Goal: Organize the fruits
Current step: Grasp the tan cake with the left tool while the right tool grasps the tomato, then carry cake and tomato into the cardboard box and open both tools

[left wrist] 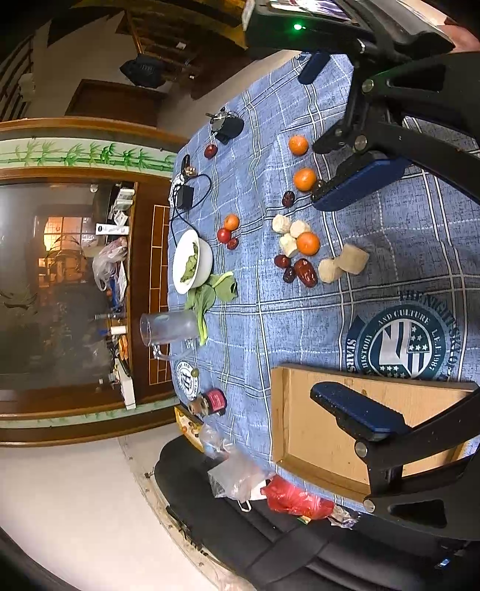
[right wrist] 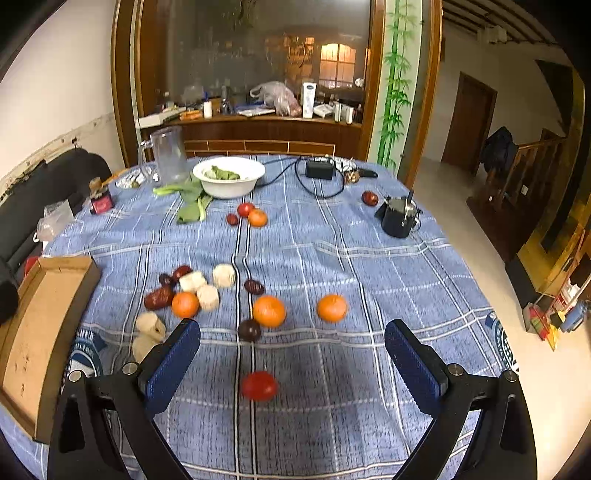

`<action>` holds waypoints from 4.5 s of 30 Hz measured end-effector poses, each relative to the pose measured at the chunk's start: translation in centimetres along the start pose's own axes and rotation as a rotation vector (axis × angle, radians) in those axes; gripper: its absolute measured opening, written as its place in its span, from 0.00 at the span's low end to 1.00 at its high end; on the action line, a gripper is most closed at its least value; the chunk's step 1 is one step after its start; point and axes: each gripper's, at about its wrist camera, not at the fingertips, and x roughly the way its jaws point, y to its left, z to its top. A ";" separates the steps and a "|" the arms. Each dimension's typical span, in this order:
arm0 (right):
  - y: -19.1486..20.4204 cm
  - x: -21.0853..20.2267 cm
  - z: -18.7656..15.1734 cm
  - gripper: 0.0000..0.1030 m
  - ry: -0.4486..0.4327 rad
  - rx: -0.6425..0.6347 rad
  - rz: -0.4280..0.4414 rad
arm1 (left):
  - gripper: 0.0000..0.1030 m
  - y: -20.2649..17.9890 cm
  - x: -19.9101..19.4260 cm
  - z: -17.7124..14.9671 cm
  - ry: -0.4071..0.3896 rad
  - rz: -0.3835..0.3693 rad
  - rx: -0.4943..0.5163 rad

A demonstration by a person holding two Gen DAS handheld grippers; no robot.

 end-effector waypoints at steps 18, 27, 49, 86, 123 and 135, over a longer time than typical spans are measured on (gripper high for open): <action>0.3 1.1 -1.4 0.98 0.073 0.001 0.028 | 0.91 0.6 2.0 -1.0 0.070 -0.001 -0.035; 1.0 2.7 -2.1 0.98 0.120 -0.019 0.039 | 0.91 1.0 4.2 -1.7 0.130 -0.007 -0.050; -3.2 6.0 -3.6 0.98 0.186 0.041 0.023 | 0.91 2.9 11.3 -3.3 0.285 -0.044 -0.159; 0.2 8.6 -4.6 0.34 0.277 -0.062 0.254 | 0.33 -1.1 16.1 -5.2 0.396 -0.236 -0.048; 29.5 9.0 4.6 0.35 0.241 -0.314 0.604 | 0.33 27.4 19.0 -1.5 0.340 0.001 -0.364; 31.7 12.8 3.7 0.35 0.283 -0.368 0.520 | 0.34 27.5 22.8 -1.0 0.397 -0.007 -0.354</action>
